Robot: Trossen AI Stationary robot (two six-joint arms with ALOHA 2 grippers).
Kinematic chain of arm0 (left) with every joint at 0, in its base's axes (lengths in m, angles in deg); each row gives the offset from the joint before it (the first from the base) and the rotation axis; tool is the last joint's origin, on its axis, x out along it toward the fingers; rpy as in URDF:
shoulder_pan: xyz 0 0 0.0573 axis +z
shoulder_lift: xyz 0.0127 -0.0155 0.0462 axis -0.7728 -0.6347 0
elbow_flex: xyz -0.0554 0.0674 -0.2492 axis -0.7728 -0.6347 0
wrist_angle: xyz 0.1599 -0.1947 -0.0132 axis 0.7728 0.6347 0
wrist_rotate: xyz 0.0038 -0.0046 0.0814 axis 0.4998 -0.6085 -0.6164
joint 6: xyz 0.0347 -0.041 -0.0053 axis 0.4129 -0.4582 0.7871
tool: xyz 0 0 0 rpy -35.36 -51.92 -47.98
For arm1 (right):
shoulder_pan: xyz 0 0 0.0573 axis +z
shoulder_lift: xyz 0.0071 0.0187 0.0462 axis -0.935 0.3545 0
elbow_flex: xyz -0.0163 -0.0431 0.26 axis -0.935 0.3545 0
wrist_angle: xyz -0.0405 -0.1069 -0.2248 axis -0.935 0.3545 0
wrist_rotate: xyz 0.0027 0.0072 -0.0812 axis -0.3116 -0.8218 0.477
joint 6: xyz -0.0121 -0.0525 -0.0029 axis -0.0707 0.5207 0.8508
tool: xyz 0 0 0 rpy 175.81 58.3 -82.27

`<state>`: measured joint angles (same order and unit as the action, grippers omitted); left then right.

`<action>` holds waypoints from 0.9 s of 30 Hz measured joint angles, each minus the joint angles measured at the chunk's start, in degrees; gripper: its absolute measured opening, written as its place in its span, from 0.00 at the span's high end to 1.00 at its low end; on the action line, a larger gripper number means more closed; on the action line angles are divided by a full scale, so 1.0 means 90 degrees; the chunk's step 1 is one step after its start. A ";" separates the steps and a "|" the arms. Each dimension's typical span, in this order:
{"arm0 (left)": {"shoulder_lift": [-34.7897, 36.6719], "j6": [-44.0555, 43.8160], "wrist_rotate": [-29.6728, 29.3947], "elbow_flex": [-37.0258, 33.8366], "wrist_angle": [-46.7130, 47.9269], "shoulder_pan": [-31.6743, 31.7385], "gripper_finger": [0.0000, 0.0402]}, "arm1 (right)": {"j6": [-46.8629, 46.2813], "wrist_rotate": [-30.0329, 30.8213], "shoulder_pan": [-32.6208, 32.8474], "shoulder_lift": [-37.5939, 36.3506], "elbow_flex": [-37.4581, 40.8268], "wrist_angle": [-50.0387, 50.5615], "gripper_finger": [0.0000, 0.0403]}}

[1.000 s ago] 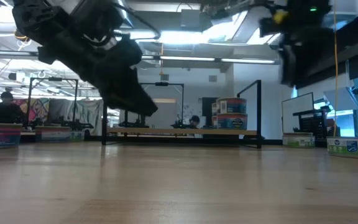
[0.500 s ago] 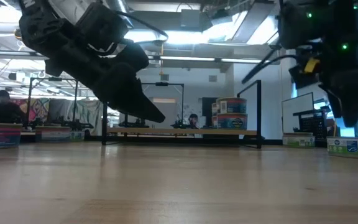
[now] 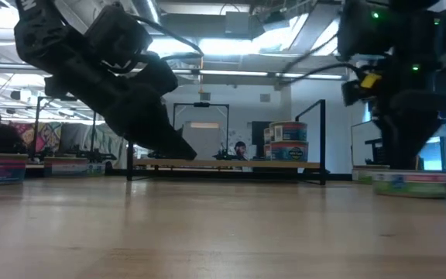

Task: Stack canned seafood by type on shelf
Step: Put the green tuna can on the shelf

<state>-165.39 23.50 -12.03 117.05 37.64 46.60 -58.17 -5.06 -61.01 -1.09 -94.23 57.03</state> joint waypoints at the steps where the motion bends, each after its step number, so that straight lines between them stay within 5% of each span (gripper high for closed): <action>1: 0.0000 -0.0016 -0.0006 0.0000 0.0006 0.0001 0.38 | 0.0086 0.0011 0.0000 0.0050 -0.0001 -0.0235 0.07; 17: 0.0001 0.0540 0.0002 0.0111 -0.0671 0.0065 0.38 | 0.1728 0.0851 0.0000 0.1467 -0.0004 -0.4395 0.07; 23: 0.0000 0.0750 0.0453 0.0482 -0.0662 0.0223 0.38 | 0.2485 0.1186 -0.0049 0.1451 0.0005 -0.5271 0.07; 27: -0.0111 0.0756 0.0478 0.0831 -0.0630 0.0242 0.38 | 0.2814 0.1009 -0.0034 0.1026 -0.0210 -0.4526 0.07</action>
<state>-166.39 30.31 -7.72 124.53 31.97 48.78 -32.84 4.02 -61.31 8.14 -96.12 16.30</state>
